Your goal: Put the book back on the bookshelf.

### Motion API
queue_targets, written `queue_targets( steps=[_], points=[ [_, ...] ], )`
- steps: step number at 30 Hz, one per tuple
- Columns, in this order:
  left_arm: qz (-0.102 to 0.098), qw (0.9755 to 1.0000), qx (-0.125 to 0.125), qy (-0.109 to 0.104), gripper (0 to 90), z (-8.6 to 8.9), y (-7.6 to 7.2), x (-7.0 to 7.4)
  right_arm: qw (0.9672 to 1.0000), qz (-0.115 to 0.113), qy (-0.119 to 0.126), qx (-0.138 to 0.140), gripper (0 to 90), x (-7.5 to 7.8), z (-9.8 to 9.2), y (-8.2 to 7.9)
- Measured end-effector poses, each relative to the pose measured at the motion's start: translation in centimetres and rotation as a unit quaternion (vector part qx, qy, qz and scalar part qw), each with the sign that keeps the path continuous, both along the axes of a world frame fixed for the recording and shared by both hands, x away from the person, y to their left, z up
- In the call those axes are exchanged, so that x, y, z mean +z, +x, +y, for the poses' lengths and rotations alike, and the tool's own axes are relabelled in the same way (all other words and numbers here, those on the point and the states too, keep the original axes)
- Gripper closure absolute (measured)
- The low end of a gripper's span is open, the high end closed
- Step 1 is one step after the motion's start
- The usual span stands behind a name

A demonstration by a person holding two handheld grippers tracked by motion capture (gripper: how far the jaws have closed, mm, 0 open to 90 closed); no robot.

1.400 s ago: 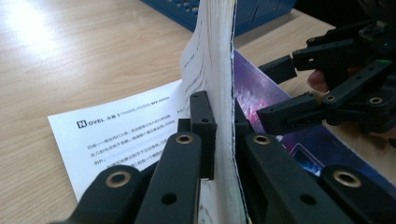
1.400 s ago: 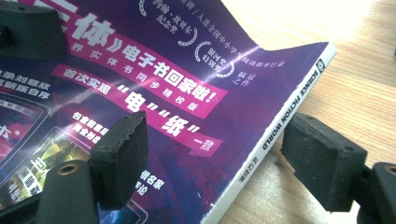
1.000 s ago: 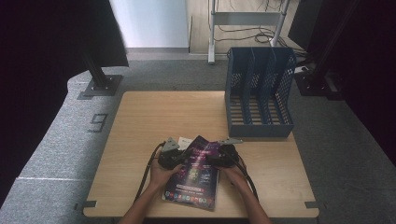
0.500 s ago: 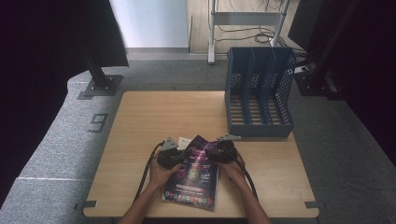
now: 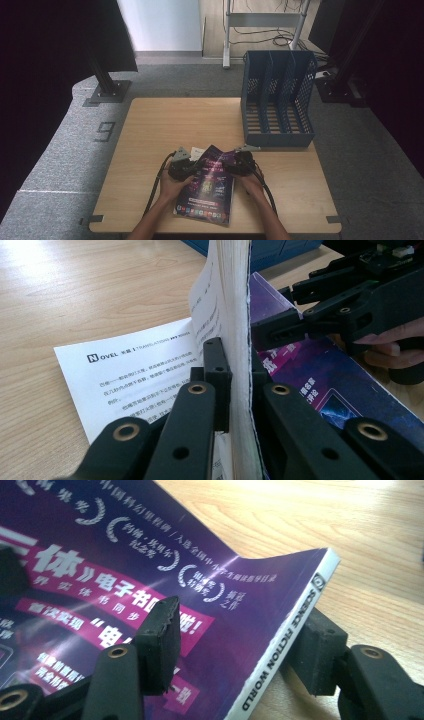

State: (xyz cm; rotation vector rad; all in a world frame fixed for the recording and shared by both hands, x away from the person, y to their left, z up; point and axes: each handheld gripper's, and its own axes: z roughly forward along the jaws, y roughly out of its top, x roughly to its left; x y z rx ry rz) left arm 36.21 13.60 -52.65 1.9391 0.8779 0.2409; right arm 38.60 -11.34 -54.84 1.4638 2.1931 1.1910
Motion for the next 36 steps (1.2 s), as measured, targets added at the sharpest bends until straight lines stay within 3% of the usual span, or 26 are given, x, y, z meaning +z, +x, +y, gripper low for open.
queue_targets(
  steps=[6,8,21,36],
  points=[
    [0.001,1.0,0.001,0.0,87.1,0.0,0.0,0.0,0.9999,0.004,0.011,0.005,43.5,0.0,-0.1,0.1],
    [0.002,1.0,0.001,-0.001,87.1,0.0,0.0,0.0,1.0,0.002,0.006,0.004,49.3,0.0,-0.2,0.1],
    [0.001,1.0,0.004,-0.007,87.1,0.3,0.0,0.2,0.9998,-0.004,0.019,0.009,62.5,0.4,-0.5,-0.2],
    [-0.031,0.9985,-0.005,-0.044,86.4,1.2,-0.8,2.6,0.9973,-0.059,0.041,0.017,66.9,3.6,-1.3,-2.1]
  ],
)
